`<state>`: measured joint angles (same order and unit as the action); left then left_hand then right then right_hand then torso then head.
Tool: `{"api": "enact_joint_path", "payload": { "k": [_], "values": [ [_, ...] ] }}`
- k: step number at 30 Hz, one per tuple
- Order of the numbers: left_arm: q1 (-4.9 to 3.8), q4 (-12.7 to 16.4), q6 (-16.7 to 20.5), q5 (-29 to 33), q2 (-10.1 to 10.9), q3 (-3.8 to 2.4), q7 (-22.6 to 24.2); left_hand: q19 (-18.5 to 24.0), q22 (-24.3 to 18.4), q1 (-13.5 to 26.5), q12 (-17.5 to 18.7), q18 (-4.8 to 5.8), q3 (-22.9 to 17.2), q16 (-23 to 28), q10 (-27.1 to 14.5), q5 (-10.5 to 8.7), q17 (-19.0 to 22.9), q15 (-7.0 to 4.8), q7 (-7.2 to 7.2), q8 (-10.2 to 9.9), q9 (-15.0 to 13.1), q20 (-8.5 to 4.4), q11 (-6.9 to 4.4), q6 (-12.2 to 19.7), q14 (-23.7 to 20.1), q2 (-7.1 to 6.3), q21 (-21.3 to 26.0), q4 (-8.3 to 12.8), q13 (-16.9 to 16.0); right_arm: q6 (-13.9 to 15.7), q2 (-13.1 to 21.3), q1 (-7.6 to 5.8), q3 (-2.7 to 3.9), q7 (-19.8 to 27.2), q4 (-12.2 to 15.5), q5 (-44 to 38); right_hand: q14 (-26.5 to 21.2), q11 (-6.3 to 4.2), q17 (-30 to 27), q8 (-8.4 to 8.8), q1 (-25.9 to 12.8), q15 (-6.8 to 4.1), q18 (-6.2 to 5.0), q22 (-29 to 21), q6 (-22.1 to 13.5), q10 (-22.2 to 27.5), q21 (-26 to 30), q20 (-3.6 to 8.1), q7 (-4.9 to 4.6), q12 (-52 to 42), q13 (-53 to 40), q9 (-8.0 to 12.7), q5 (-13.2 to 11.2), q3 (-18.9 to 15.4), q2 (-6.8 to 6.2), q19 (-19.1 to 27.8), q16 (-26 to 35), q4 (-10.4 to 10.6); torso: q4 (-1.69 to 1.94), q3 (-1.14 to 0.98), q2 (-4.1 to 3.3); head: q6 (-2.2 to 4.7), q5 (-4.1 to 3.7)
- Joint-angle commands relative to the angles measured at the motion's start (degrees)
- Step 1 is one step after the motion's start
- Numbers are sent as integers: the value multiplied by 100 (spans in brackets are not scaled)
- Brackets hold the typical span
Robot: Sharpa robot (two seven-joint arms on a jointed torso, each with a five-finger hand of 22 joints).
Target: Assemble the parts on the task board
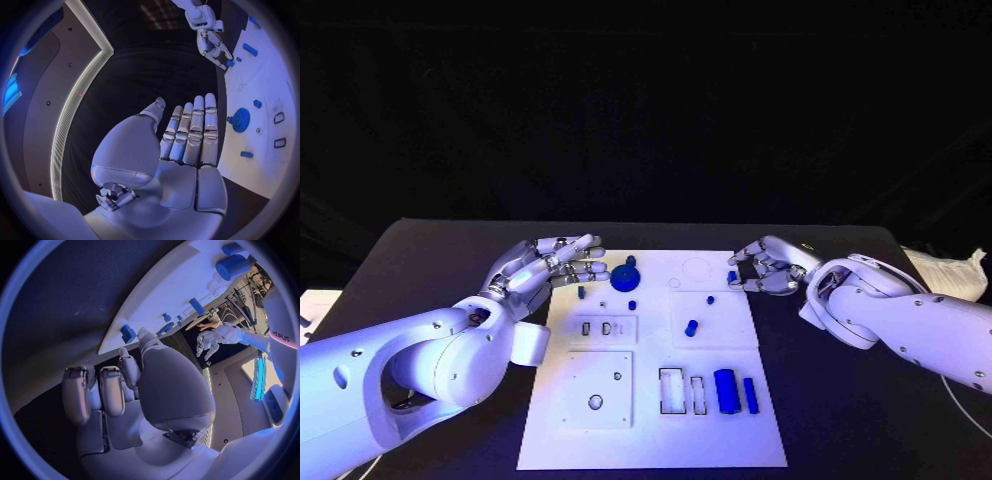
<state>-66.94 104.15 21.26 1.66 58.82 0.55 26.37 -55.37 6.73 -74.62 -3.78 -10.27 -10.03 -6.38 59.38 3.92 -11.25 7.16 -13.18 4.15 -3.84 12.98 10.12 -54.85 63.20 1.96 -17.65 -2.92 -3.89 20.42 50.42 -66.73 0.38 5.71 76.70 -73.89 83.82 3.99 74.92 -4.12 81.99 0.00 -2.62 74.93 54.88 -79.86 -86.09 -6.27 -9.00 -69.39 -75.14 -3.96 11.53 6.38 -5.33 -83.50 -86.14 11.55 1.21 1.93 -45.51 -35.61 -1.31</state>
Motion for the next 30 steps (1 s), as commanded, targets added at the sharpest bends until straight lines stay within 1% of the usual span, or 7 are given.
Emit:
{"api": "enact_joint_path", "payload": {
  "k": [1, 5, 11, 19, 23, 24, 30],
  "values": [
    [-5, 8, -113, 7, -11, -3, 35, 15, -5, 22, 15, -13, -20, 39, -30, 13, -5, 19, -28, -30, 7, 33, 16, 19, 11, -18, 28, 0, 5, -94, -28, 17, 0, 28, -30, -92, 482, -15, 889, -21, 69, -21, 91, 820, 62, -35, -36, 2, 2, -43, -9, -8, -9, 8, 37, -94, -26, -50, -3, -3, 2, 1, 2],
    [-5, 6, -112, 7, -15, -3, 40, 14, -5, 22, 15, -13, -22, 40, -31, 13, -6, 18, -29, -30, 7, 33, 16, 19, 11, -17, 29, 2, 5, -103, -46, 27, 0, 24, -45, -95, 482, -19, 892, -22, 120, -26, 91, 822, 117, -38, -36, 7, 6, -53, -26, -6, -173, 50, 118, -93, -27, -104, 4, -1, 4, 7, 4],
    [-5, 4, -110, 7, -21, -3, 42, 14, -6, 21, 15, -13, -24, 41, -32, 13, -7, 18, -30, -30, 7, 33, 17, 20, 11, -17, 29, 4, 5, -135, -71, 34, 0, 17, -60, -96, 485, -26, 906, -32, 151, -31, 94, 833, 183, -51, -41, 11, 14, -78, -52, -8, -212, 81, 158, -101, -35, -149, -5, -4, 2, 2, 10],
    [-5, 5, -111, 7, -24, -3, 40, 14, -6, 21, 15, -13, -24, 41, -32, 13, -7, 18, -30, -30, 7, 33, 17, 20, 11, -17, 29, 4, 5, -163, -105, 43, 0, 6, -86, -120, 487, -54, 920, -81, 184, -55, 98, 854, 366, -88, -51, 26, 48, -131, -99, -24, -230, 144, 235, -116, -42, -211, 1, -3, 5, -1, 10],
    [-5, 5, -111, 7, -24, -3, 41, 14, -6, 21, 15, -13, -24, 41, -32, 13, -7, 18, -30, -30, 7, 33, 17, 20, 11, -17, 29, 4, 5, -178, -114, 47, 0, -12, -97, -137, 490, -74, 929, -98, 211, -72, 100, 862, 452, -103, -55, 40, 72, -149, -117, -28, -279, 188, 280, -122, -47, -252, 2, -3, 5, -6, 12],
    [-5, 5, -112, 7, -24, -3, 40, 14, -6, 21, 15, -13, -24, 41, -32, 13, -7, 18, -30, -30, 7, 33, 17, 20, 11, -17, 29, 4, 5, -180, -116, 47, 0, -15, -99, -140, 489, -78, 928, -101, 216, -76, 99, 862, 469, -104, -55, 44, 76, -150, -119, -28, -293, 197, 288, -122, -47, -262, 5, -4, 3, -17, 10],
    [-5, 5, -113, 7, -23, -3, 40, 14, -7, 15, 15, -14, -32, 44, -35, 14, -10, 18, -31, -32, 7, 33, 17, 22, 13, -14, 29, 13, 5, -189, -127, 49, 1, -51, -115, -169, 492, -88, 939, -104, 225, -85, 102, 874, 508, -117, -61, 52, 88, -169, -136, -29, -319, 219, 307, -131, -53, -285, -1, -2, 3, -18, 16]
  ]
}}
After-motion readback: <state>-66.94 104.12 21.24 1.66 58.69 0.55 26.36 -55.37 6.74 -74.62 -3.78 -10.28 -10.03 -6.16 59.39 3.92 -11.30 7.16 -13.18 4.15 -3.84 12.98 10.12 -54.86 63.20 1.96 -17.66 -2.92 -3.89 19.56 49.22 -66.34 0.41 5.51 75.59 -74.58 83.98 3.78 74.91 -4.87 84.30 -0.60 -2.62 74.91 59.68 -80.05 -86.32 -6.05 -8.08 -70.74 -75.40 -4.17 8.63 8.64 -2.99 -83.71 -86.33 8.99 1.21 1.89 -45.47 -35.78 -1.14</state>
